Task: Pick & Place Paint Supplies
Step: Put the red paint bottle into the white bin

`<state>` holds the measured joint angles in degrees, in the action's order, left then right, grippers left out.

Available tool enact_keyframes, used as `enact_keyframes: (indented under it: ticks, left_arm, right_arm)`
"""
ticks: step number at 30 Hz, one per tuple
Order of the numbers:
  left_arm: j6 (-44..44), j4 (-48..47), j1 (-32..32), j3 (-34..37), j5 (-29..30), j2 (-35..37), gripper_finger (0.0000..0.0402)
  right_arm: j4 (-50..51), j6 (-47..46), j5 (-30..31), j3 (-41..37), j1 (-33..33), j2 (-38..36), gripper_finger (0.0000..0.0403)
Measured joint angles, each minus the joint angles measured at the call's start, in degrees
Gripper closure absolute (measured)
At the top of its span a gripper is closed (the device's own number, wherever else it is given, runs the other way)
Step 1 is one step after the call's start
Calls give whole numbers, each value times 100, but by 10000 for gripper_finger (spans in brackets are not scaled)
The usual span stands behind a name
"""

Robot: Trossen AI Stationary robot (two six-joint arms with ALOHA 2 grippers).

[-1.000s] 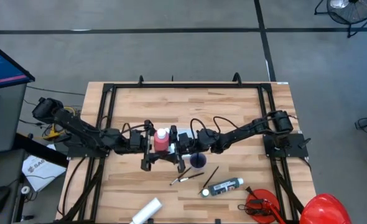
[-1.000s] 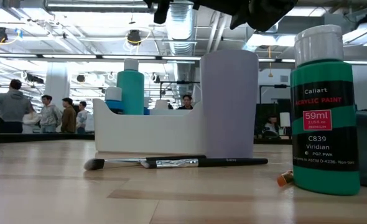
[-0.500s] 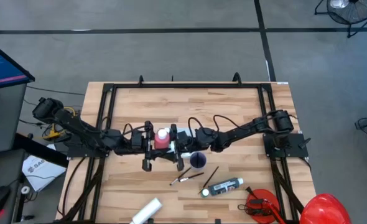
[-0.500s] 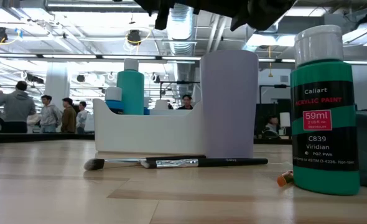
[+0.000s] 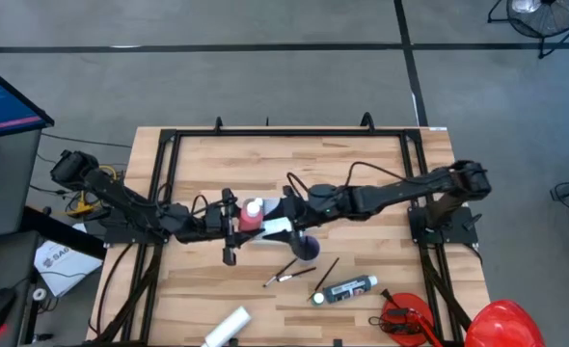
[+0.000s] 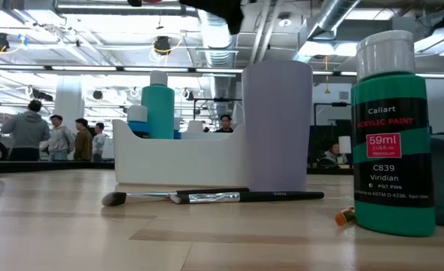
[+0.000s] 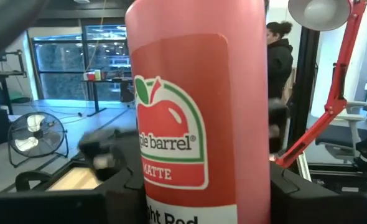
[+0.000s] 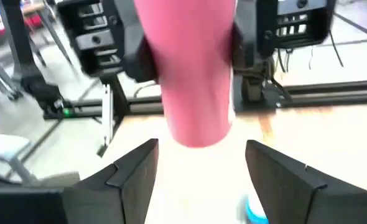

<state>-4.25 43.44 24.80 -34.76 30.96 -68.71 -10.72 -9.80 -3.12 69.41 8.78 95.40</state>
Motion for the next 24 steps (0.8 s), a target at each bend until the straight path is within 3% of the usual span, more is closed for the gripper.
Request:
enact_keyframes:
  ticks: [8,12,19,24]
  left_arm:
    - [50,24,260,245,48,-67,240]
    - [25,242,404,510,152,1,245]
    - [56,862,398,807,31,9,240]
    - [68,970,463,926,21,9,244]
  right_arm:
    - [18,799,26,-4,549,-442,169]
    - [61,911,726,-4,621,-534,173]
    - [-1212,1214,920,-14,574,72,179]
    - [-1228,1216,973,-9,395,128,179]
